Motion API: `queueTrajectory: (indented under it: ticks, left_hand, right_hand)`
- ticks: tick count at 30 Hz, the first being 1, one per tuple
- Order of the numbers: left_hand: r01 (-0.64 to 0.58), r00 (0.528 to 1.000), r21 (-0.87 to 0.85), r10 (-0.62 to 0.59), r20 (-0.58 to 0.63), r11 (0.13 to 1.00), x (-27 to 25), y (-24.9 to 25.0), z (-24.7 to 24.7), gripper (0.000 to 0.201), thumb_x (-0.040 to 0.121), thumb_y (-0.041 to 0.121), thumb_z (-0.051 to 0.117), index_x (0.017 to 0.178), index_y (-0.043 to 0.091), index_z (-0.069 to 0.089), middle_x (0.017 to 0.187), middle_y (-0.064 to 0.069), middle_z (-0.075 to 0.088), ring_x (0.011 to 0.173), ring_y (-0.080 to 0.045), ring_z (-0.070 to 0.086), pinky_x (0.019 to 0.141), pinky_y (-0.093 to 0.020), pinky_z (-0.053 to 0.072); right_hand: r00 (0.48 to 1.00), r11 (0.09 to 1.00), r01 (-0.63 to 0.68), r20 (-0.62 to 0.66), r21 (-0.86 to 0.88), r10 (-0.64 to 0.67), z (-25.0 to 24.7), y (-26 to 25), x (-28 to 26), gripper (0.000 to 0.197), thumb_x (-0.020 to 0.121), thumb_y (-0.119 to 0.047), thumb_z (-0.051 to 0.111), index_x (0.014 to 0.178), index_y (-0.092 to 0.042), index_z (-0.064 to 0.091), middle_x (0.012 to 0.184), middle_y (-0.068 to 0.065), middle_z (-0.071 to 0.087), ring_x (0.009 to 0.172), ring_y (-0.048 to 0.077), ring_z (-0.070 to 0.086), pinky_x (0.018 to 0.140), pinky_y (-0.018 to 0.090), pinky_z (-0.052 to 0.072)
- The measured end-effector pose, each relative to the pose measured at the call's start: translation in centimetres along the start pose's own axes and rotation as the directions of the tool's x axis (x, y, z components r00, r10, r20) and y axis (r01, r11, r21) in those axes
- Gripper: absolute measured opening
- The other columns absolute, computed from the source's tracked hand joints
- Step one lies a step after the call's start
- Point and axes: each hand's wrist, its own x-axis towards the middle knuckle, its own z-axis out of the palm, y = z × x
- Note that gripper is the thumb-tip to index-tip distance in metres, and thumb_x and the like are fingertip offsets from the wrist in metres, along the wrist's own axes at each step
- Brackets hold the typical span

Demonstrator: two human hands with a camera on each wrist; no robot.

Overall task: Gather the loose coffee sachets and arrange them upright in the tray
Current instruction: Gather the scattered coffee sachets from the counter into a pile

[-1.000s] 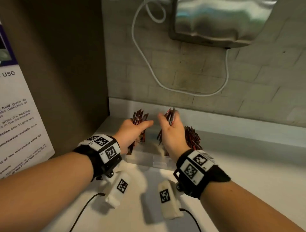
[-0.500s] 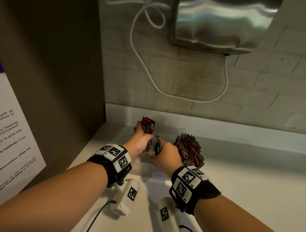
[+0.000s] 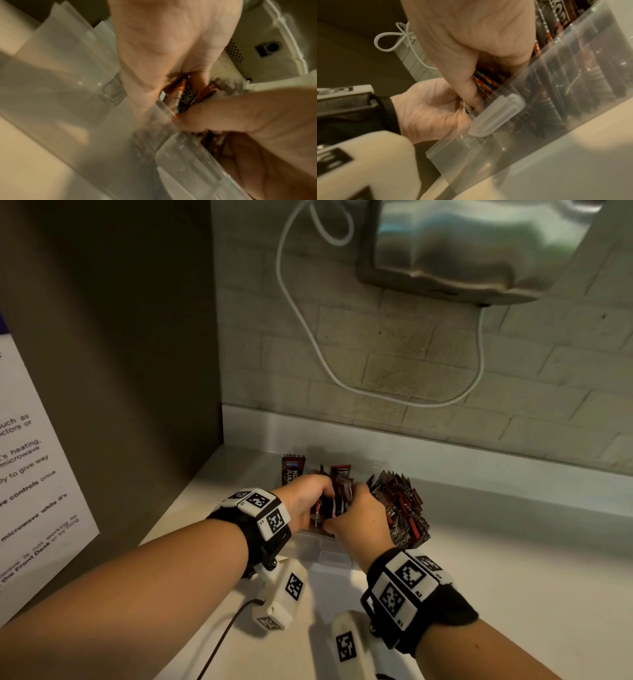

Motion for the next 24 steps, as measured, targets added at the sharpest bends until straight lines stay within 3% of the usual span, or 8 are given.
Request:
queueTrajectory:
  ticks: [5, 10, 12, 15, 17, 20, 22, 24]
  left_hand:
    - [0.069, 0.978, -0.014, -0.065, 0.199, 0.998, -0.1, 0.3, -0.7, 0.023, 0.081, 0.012, 0.034, 0.086, 0.007, 0.056, 0.075, -0.010, 0.058, 0.064, -0.022, 0.054, 0.062, -0.030, 0.047]
    - [0.070, 0.953, 0.101, -0.097, 0.287, 0.992, -0.1, 0.5, -0.6, 0.015, 0.046, -0.005, 0.035, 0.057, 0.004, 0.043, 0.062, -0.010, 0.048, 0.056, -0.023, 0.050, 0.060, -0.029, 0.049]
    - [0.049, 0.938, 0.178, -0.107, 0.330, 0.983, 0.3, 0.4, -0.7, 0.030, 0.043, -0.010, 0.036, 0.068, 0.001, 0.047, 0.067, -0.011, 0.049, 0.060, -0.023, 0.054, 0.058, -0.027, 0.051]
    - [-0.027, 0.920, 0.243, -0.071, 0.386, 0.970, 1.3, 0.2, -0.9, 0.061, 0.050, -0.015, 0.032, 0.105, 0.005, 0.048, 0.073, -0.011, 0.048, 0.060, -0.018, 0.056, 0.051, -0.021, 0.047]
    - [-0.079, 0.911, 0.291, -0.050, 0.410, 0.953, 1.7, 0.1, -0.8, 0.065, 0.053, -0.016, 0.036, 0.112, 0.010, 0.044, 0.077, -0.010, 0.047, 0.067, -0.019, 0.053, 0.053, -0.021, 0.041]
    - [-0.104, 0.908, 0.391, -0.073, 0.412, 0.914, 2.3, -0.4, -0.7, 0.056, 0.056, -0.012, 0.044, 0.108, 0.009, 0.048, 0.083, -0.011, 0.044, 0.074, -0.022, 0.045, 0.061, -0.027, 0.030]
    - [-0.070, 0.923, 0.496, -0.132, 0.361, 0.865, 2.5, -0.5, -0.6, 0.045, 0.058, -0.007, 0.047, 0.102, 0.004, 0.051, 0.078, -0.012, 0.046, 0.072, -0.023, 0.045, 0.065, -0.030, 0.034]
    - [-0.083, 0.925, 0.608, -0.166, 0.342, 0.789, 2.0, -0.1, -0.2, 0.022, 0.068, -0.003, 0.048, 0.088, 0.001, 0.054, 0.069, -0.011, 0.044, 0.064, -0.021, 0.043, 0.064, -0.032, 0.034]
  right_hand:
    - [0.998, 0.994, -0.035, -0.046, 0.104, 0.040, 0.2, 0.0, -0.3, 0.047, 0.076, -0.011, 0.071, 0.113, -0.011, 0.042, 0.092, 0.005, 0.061, 0.088, 0.026, 0.065, 0.078, 0.043, 0.057]
    - [0.998, 0.993, -0.039, -0.040, 0.110, 0.043, -0.2, -0.2, -0.5, 0.052, 0.074, -0.009, 0.074, 0.115, -0.010, 0.042, 0.087, 0.000, 0.056, 0.085, 0.021, 0.061, 0.078, 0.035, 0.055]
    - [0.998, 0.991, -0.031, -0.045, 0.132, 0.037, -0.7, -0.5, -0.9, 0.055, 0.071, -0.006, 0.076, 0.113, -0.012, 0.040, 0.089, 0.000, 0.054, 0.087, 0.021, 0.059, 0.081, 0.033, 0.053]
    - [0.999, 0.985, -0.006, -0.050, 0.174, 0.015, -1.5, -1.0, -1.4, 0.061, 0.067, 0.000, 0.077, 0.111, -0.015, 0.037, 0.086, -0.005, 0.050, 0.086, 0.017, 0.056, 0.075, 0.027, 0.048]
    - [0.999, 0.980, 0.000, -0.045, 0.200, 0.010, -2.0, -1.2, -1.6, 0.068, 0.065, 0.003, 0.078, 0.116, -0.015, 0.037, 0.084, -0.009, 0.047, 0.084, 0.012, 0.052, 0.069, 0.019, 0.044]
    - [0.998, 0.975, -0.015, -0.051, 0.224, 0.027, -2.5, -1.2, -1.6, 0.078, 0.060, 0.003, 0.082, 0.121, -0.016, 0.036, 0.088, -0.007, 0.049, 0.088, 0.014, 0.055, 0.072, 0.021, 0.046]
    - [0.997, 0.974, -0.033, -0.058, 0.225, 0.047, -2.8, -1.2, -1.6, 0.079, 0.060, 0.002, 0.082, 0.122, -0.017, 0.036, 0.096, -0.001, 0.055, 0.093, 0.017, 0.057, 0.073, 0.023, 0.049]
    - [0.997, 0.975, -0.038, -0.060, 0.220, 0.053, -3.1, -1.1, -1.6, 0.076, 0.062, 0.000, 0.080, 0.124, -0.017, 0.038, 0.104, 0.003, 0.057, 0.093, 0.017, 0.057, 0.064, 0.016, 0.046]
